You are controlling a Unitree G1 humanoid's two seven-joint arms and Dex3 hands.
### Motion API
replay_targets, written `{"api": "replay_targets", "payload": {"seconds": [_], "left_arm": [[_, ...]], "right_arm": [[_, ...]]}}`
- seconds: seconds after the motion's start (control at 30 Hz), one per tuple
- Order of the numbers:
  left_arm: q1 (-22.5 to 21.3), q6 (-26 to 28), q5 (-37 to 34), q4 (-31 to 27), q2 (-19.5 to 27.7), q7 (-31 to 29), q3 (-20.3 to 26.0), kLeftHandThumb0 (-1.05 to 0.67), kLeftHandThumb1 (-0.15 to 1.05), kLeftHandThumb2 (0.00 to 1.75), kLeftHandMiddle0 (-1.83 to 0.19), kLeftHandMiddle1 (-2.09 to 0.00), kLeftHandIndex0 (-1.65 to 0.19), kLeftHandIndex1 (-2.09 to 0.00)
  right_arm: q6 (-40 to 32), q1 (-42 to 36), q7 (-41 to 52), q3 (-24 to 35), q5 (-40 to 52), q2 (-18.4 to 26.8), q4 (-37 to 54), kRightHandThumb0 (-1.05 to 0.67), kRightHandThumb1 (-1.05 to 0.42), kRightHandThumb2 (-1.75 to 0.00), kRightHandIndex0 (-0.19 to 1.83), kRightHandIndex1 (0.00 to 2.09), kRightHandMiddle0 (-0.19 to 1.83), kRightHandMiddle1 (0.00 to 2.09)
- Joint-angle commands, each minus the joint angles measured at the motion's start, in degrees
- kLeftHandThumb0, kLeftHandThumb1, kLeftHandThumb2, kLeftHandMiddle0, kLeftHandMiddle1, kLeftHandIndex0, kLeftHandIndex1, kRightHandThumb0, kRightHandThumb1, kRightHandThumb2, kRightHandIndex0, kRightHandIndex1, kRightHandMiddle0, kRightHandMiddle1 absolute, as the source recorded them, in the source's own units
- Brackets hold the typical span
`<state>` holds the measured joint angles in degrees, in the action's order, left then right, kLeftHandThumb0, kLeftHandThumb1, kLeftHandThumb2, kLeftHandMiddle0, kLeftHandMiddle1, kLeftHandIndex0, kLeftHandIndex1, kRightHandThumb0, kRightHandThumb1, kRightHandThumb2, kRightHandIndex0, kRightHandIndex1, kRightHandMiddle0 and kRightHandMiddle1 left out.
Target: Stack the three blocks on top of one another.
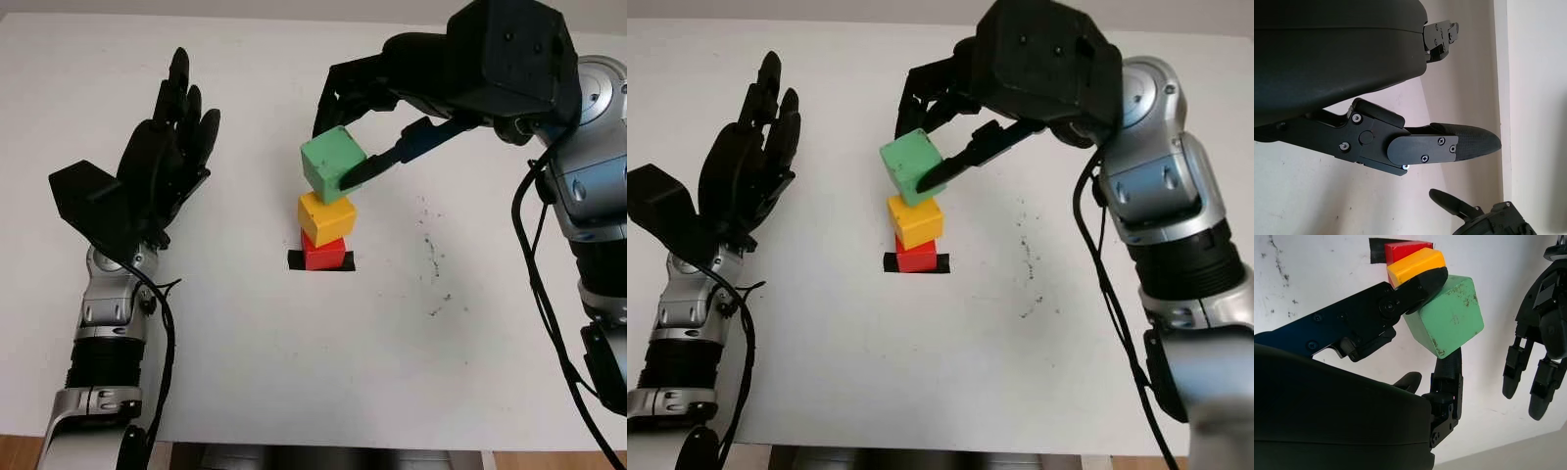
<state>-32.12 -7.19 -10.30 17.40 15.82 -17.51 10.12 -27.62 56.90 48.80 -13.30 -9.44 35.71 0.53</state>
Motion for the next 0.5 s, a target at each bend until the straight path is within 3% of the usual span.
{"api": "replay_targets", "payload": {"seconds": [0.0,0.47], "left_arm": [[0.96,-0.98,-0.08,-0.13,0.94,-0.2,0.62,-0.78,1.05,0.44,0.19,-0.01,0.19,0.0],[1.23,-0.94,0.2,-0.59,1.16,-0.14,0.67,-0.81,1.05,0.41,0.19,-0.01,0.19,-0.01]], "right_arm": [[-0.85,-0.2,-0.12,0.67,0.62,-0.36,1.27,-0.48,-0.96,-0.05,0.15,0.61,0.33,1.66],[-1.82,-1.46,0.3,-0.29,2.03,-0.41,1.22,-0.46,-0.97,-0.06,0.11,0.61,0.29,1.67]]}}
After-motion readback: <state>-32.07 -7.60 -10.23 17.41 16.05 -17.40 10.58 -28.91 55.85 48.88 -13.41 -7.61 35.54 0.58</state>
